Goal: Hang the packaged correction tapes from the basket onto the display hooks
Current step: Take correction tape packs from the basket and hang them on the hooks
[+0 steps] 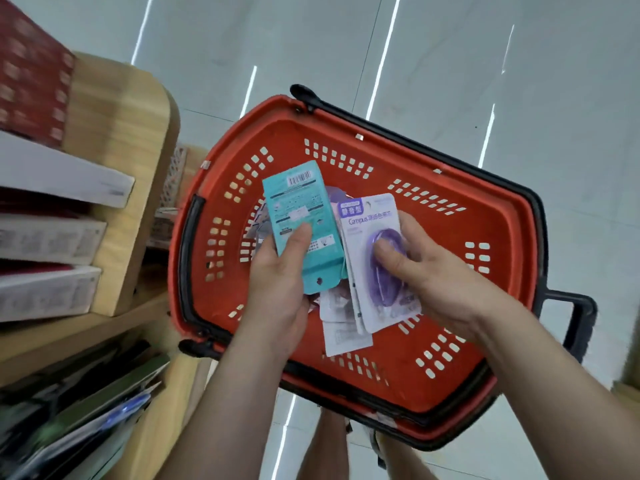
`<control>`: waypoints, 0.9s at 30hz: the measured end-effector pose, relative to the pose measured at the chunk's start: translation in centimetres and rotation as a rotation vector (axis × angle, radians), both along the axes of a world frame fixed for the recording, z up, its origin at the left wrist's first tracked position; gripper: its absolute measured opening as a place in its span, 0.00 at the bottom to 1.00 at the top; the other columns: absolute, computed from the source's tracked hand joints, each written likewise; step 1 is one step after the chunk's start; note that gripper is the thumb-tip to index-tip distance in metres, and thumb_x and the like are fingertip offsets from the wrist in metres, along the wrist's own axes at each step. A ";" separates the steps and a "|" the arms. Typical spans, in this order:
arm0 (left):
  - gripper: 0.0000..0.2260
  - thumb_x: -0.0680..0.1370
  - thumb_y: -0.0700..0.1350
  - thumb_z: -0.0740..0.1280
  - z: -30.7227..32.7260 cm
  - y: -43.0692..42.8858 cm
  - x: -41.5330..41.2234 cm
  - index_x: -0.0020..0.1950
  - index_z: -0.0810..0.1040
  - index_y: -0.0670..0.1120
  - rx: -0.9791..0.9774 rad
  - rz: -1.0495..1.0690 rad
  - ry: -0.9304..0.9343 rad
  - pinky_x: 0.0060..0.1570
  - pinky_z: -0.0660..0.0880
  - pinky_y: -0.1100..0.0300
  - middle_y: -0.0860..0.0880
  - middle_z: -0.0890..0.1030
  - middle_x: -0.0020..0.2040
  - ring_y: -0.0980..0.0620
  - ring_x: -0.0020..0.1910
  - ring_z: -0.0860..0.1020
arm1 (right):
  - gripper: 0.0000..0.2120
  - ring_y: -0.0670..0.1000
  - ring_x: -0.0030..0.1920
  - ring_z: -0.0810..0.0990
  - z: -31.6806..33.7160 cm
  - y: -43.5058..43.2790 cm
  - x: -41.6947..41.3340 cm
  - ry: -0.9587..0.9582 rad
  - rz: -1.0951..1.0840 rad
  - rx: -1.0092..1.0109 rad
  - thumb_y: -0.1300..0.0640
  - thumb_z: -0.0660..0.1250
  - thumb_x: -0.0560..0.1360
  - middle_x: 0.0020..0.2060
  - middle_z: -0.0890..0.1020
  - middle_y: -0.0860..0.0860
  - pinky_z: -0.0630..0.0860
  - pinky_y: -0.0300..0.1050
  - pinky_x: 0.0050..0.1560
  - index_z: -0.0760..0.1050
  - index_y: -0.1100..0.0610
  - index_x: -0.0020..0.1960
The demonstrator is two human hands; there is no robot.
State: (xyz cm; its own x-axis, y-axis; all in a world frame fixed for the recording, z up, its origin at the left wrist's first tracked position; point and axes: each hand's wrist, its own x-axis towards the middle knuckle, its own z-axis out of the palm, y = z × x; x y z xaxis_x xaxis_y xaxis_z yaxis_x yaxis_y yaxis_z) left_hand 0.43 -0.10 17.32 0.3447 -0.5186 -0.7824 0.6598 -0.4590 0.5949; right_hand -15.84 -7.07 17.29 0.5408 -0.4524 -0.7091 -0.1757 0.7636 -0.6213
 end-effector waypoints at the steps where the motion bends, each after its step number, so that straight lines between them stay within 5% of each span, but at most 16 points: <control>1: 0.11 0.81 0.45 0.64 0.8 0.0 -0.1 0.62 0.77 0.46 0.001 0.013 -0.025 0.42 0.83 0.53 0.45 0.86 0.52 0.46 0.50 0.85 | 0.24 0.56 0.61 0.81 0.8 0.1 -0.1 -0.067 -0.009 0.061 0.52 0.68 0.74 0.62 0.82 0.50 0.79 0.59 0.58 0.69 0.43 0.69; 7: 0.13 0.82 0.46 0.64 7.2 0.6 -1.5 0.66 0.76 0.46 -0.032 0.075 0.017 0.51 0.81 0.46 0.42 0.84 0.55 0.42 0.54 0.83 | 0.38 0.59 0.58 0.82 6.0 0.7 -1.1 -0.273 -0.066 0.153 0.58 0.80 0.65 0.64 0.80 0.59 0.82 0.55 0.53 0.70 0.46 0.72; 10: 0.13 0.81 0.48 0.64 11.4 1.6 -2.4 0.65 0.77 0.46 -0.021 0.126 0.069 0.50 0.81 0.47 0.42 0.84 0.55 0.41 0.54 0.83 | 0.33 0.57 0.54 0.84 9.9 1.2 -1.1 -0.209 -0.071 0.073 0.59 0.79 0.67 0.61 0.82 0.58 0.82 0.50 0.48 0.72 0.50 0.70; 14: 0.14 0.81 0.46 0.64 18.6 2.7 -4.3 0.64 0.77 0.43 -0.077 0.251 0.086 0.46 0.82 0.51 0.41 0.84 0.55 0.44 0.49 0.84 | 0.36 0.61 0.58 0.82 16.2 2.5 -1.1 -0.245 -0.107 0.064 0.53 0.80 0.66 0.63 0.80 0.60 0.81 0.57 0.55 0.70 0.54 0.70; 16: 0.12 0.81 0.44 0.64 22.5 3.2 -5.0 0.63 0.78 0.43 -0.119 0.353 0.045 0.43 0.82 0.53 0.42 0.85 0.53 0.46 0.47 0.85 | 0.28 0.58 0.54 0.84 19.8 3.1 -1.2 -0.235 -0.114 0.026 0.57 0.76 0.68 0.58 0.83 0.57 0.82 0.55 0.51 0.73 0.51 0.67; 19: 0.11 0.80 0.41 0.65 28.6 5.3 -5.3 0.62 0.77 0.45 -0.197 0.432 -0.162 0.47 0.82 0.50 0.44 0.84 0.55 0.47 0.50 0.84 | 0.26 0.54 0.47 0.86 25.5 3.7 -1.7 -0.226 -0.106 -0.036 0.59 0.72 0.68 0.52 0.85 0.51 0.83 0.51 0.42 0.73 0.46 0.65; 23: 0.18 0.72 0.32 0.72 36.2 10.4 -4.9 0.55 0.84 0.51 -0.331 0.291 -0.605 0.58 0.78 0.48 0.47 0.82 0.59 0.48 0.60 0.80 | 0.34 0.52 0.55 0.85 32.7 4.7 -2.1 -0.231 0.028 -0.144 0.57 0.76 0.69 0.55 0.84 0.42 0.81 0.51 0.48 0.67 0.30 0.65; 27: 0.25 0.67 0.22 0.70 43.2 15.0 -6.0 0.43 0.86 0.53 -0.256 0.102 -0.877 0.55 0.71 0.74 0.52 0.72 0.68 0.70 0.61 0.74 | 0.33 0.50 0.54 0.85 39.0 7.0 -1.7 -0.253 0.213 -0.187 0.56 0.72 0.73 0.56 0.83 0.38 0.82 0.51 0.49 0.64 0.29 0.69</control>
State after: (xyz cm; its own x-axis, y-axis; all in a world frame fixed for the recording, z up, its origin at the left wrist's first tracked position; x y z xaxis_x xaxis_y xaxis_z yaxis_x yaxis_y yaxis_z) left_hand -5.55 14.89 60.49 0.8140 -0.5747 -0.0846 -0.0456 -0.2084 0.9770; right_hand -17.49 -0.12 56.32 0.7844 -0.4198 -0.4566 -0.1412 0.5960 -0.7905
